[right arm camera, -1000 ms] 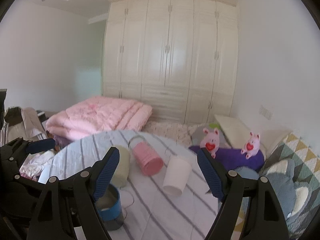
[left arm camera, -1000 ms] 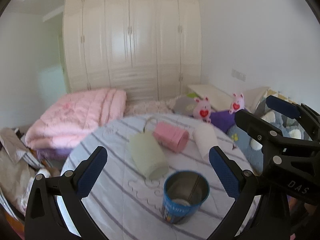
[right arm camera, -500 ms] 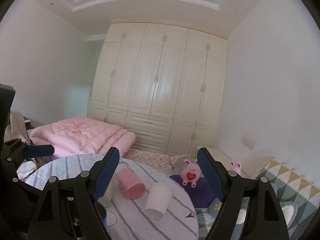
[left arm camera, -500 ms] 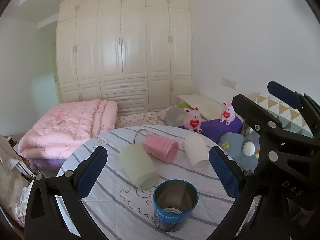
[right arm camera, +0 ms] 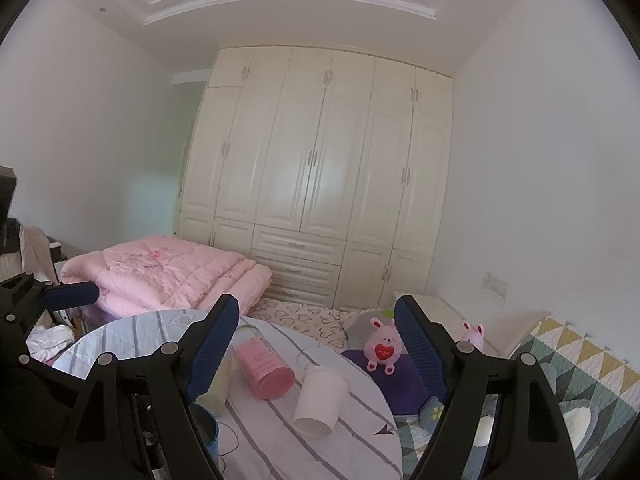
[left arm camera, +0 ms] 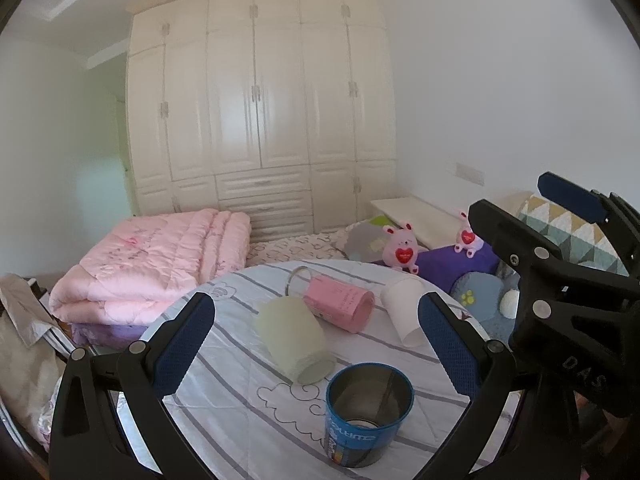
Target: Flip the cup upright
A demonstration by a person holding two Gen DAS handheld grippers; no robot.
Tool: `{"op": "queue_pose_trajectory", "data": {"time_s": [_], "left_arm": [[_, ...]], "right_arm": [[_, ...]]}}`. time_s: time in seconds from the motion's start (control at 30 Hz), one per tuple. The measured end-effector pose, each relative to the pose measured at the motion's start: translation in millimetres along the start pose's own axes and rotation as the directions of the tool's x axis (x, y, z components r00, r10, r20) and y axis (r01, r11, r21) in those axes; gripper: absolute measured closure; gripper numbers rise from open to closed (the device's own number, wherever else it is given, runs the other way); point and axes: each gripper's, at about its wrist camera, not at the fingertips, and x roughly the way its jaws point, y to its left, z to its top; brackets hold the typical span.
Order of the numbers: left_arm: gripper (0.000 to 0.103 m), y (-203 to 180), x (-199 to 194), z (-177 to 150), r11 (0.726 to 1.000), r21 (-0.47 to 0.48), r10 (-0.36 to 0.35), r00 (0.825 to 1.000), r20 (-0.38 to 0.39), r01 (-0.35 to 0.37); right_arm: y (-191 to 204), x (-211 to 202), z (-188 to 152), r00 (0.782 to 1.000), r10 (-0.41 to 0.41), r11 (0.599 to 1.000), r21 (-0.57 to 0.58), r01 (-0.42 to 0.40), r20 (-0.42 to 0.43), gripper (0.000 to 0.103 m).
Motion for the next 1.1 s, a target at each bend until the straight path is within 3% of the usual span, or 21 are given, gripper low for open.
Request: {"op": "queue_pose_trajectory", "data": {"time_s": [0.53,1.1], "left_arm": [[0.0,3.7,-7.2,1.1,1.0,0.004,0.013,0.998,0.065,-0.014],[0.0,0.5,-4.1,-0.3,1.0,0.01,0.029,0.998,0.052,-0.03]], "right_arm": [[0.3,4.7,2.5,1.0,0.005,1.0,0.011,-0.005,-0.004,0.022],[1.4,7.7,1.2,1.0,0.009,1.0,0.007,-0.008,-0.013,0.022]]}}
